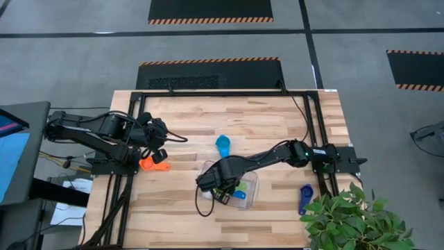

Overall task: Nest measuring cups in basket
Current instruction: Stack the green measuring cup on top of the yellow measuring cup into the transparent bin

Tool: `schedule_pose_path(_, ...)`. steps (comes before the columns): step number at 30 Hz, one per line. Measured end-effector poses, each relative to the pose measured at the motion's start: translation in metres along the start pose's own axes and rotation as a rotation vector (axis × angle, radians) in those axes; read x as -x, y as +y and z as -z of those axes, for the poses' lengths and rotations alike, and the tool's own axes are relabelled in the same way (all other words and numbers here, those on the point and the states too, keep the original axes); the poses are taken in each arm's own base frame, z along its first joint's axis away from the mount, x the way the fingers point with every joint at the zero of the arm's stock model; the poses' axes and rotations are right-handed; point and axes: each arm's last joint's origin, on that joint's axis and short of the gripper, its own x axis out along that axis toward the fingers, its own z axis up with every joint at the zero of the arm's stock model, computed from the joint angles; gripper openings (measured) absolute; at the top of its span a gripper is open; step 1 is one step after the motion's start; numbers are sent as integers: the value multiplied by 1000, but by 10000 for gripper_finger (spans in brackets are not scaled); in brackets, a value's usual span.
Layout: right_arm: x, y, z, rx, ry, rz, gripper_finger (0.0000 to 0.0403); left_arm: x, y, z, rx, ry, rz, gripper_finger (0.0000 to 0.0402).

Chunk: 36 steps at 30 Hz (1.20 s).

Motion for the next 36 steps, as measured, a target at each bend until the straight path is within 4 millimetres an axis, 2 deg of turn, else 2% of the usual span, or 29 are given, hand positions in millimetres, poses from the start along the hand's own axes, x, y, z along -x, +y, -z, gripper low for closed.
schedule_pose_path(8,0,-2,-2,-107,-77,70,66,0,0,0,-8,0,0,42)
schedule_pose_path(13,-9,1,0,-136,-88,116,35,0,0,0,-9,0,-1,42)
schedule_pose_path(20,-18,8,10,-81,-55,138,30,0,1,-1,-12,-18,-31,42)
schedule_pose_path(26,-29,6,12,-82,-26,173,38,0,1,-1,8,-27,-44,42)
schedule_pose_path(36,-16,2,13,-54,-99,199,33,0,2,-1,51,-40,-62,42)
